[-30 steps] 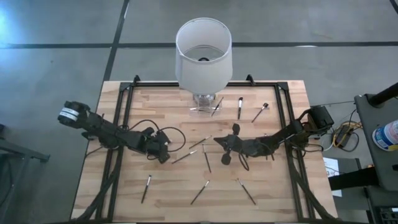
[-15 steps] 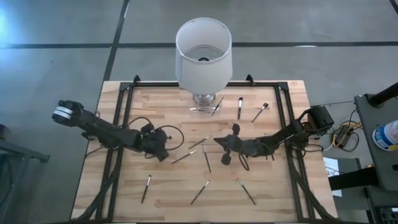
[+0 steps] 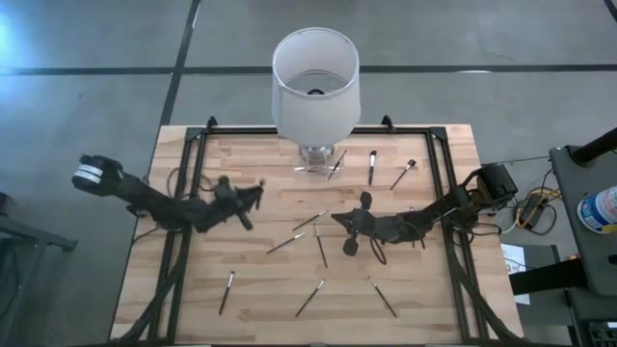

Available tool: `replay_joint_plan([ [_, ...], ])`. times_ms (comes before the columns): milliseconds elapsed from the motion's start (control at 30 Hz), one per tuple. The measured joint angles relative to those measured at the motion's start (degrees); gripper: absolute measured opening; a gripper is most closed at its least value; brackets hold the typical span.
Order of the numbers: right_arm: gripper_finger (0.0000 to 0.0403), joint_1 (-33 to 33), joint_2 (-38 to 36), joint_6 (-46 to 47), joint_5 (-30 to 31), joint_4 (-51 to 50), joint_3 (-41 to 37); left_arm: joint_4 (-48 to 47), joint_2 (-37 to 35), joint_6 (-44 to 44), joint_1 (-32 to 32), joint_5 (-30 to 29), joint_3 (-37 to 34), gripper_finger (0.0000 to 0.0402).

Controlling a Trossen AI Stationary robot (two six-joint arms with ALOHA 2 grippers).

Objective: Put items in baskets/containers
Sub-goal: Put the black blush brush into the transparent organizer

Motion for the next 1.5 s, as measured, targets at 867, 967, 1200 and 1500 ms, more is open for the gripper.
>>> replay_joint_plan([
  [867, 0.0009, 0.0, 0.0, -1.31, -0.04, 0.65, 0.02, 20.42, 29.73, 4.13, 29.14, 27.93, 16.29, 0.0032],
  [967, 0.0008, 0.02, 0.0, -1.31, -0.08, 0.66, 0.09, 20.44, 32.84, 4.2, 29.42, 28.48, 19.33, 0.0032],
  [1200, 0.0008, 0.39, 0.0, -1.55, -0.16, 0.6, 0.17, 20.61, 35.8, 5.95, 30.93, 28.92, 23.2, 0.0032],
  [1500, 0.0009, 0.39, 0.0, -1.66, -0.15, 0.62, 0.17, 20.54, 37.77, 5.66, 34.5, 30.79, 24.45, 0.0032],
])
